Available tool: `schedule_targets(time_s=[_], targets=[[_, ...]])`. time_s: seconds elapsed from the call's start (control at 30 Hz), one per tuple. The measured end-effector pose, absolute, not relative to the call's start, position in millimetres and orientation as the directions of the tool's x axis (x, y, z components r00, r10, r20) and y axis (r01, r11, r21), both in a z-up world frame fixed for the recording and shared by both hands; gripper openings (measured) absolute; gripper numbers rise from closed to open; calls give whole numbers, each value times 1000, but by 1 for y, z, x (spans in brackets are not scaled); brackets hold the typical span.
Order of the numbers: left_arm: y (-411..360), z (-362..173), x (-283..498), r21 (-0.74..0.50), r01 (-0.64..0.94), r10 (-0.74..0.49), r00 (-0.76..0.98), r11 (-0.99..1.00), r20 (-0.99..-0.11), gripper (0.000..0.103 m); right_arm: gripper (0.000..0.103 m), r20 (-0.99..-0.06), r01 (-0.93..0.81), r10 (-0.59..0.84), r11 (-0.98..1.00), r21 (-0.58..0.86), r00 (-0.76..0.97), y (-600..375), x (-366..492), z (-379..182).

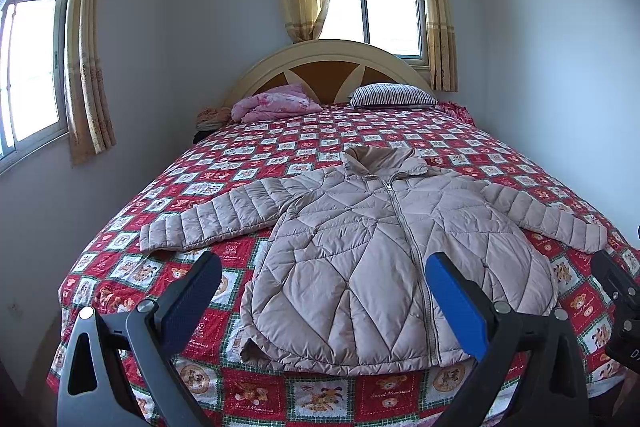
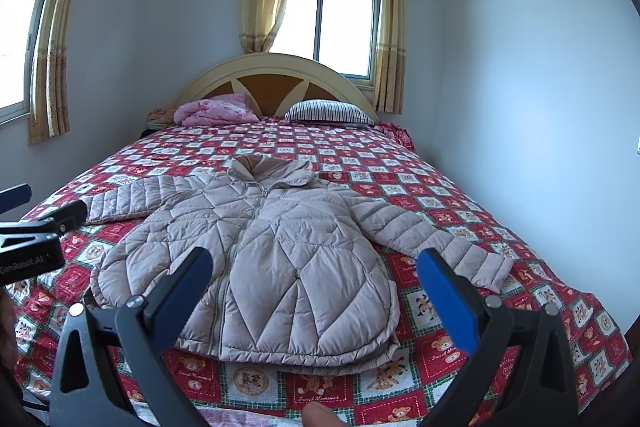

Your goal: Fold large clothes

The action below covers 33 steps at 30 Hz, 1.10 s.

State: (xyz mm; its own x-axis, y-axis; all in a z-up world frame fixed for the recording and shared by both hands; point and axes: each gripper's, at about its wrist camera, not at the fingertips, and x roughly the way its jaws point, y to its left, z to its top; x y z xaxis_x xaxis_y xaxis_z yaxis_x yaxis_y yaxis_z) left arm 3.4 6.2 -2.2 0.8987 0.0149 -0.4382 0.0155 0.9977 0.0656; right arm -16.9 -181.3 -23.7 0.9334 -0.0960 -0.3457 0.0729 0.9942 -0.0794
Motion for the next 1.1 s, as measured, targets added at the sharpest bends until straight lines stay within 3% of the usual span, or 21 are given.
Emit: schedule_targets(time_s=[1.1], targets=[[10,-10,7,73,12,21,896,997,-443,102,103,-398,75,-103,994,-84,912,-187,-6,-34]])
